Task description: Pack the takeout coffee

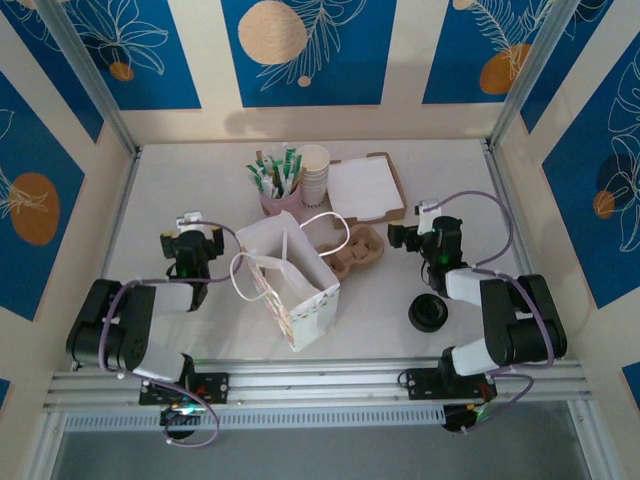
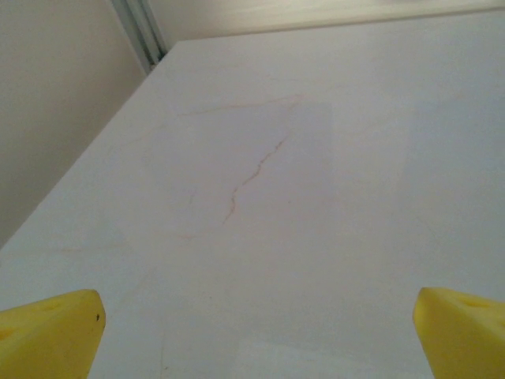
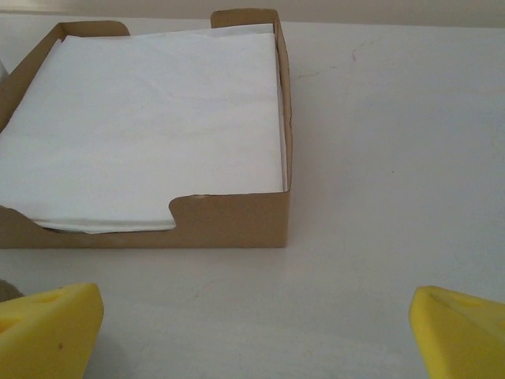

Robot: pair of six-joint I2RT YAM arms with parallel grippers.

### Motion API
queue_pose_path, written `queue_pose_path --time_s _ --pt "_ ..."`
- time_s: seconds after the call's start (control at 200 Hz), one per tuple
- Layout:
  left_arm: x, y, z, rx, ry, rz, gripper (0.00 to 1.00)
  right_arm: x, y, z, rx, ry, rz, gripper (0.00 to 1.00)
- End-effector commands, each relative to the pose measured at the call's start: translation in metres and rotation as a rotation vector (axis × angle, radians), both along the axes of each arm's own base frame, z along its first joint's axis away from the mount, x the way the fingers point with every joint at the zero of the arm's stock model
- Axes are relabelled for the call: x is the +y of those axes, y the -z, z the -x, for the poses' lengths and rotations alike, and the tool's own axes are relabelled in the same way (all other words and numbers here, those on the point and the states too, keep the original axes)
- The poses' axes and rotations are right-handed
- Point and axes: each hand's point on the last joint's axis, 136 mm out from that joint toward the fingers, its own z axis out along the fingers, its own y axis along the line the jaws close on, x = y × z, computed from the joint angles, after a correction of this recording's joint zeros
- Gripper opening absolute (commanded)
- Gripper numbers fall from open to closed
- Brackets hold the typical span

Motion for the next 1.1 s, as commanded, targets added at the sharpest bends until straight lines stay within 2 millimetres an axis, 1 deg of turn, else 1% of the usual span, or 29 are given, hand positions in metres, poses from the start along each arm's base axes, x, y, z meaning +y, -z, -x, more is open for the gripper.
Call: queue_pose_path --time_s 0.0,0.065,0.11,0.15,0.2,0.235,0.28,0.475,0.64,1.096 --pt "-0.011 -0.013 -0.011 -0.067 0.086 0.005 1.00 -0.006 -0.007 -0.005 -0.051 0.021 -0.009 0.99" --pt "-0.021 -0.010 -0.013 -0.064 0.150 0.007 1.00 -0.011 -0.006 -0.005 -0.054 0.036 -0.020 0.99" --pt "-0.029 -0.001 -0.015 -0.046 0.199 0.019 1.00 -0.013 -0.005 -0.005 -0.057 0.039 -0.032 0.99" --pt "-0.028 0.002 -0.018 -0.054 0.208 0.027 1.00 -0.014 -0.003 -0.004 -0.058 0.034 -0.047 0.99" --pt "-0.025 0.005 -0.016 -0.034 0.215 0.067 1.00 -0.016 0.003 -0.005 -0.046 0.028 -0.069 0.99" --pt "-0.023 0.004 -0.018 -0.048 0.213 0.066 1.00 -0.016 0.004 -0.007 -0.061 0.027 -0.077 0.99" --pt "-0.023 0.004 -0.017 -0.043 0.212 0.068 1.00 -0.016 0.006 -0.005 -0.030 0.024 -0.074 0.99" --pt "-0.023 0.004 -0.017 -0.044 0.207 0.065 1.00 -0.019 0.006 -0.007 -0.026 0.025 -0.097 0.99" --pt "-0.017 0.004 -0.016 -0.053 0.179 0.062 1.00 -0.019 0.006 -0.007 -0.025 0.025 -0.097 0.99" --pt "-0.018 0.003 -0.016 -0.057 0.181 0.060 1.00 -0.019 0.006 -0.007 -0.027 0.025 -0.096 0.99"
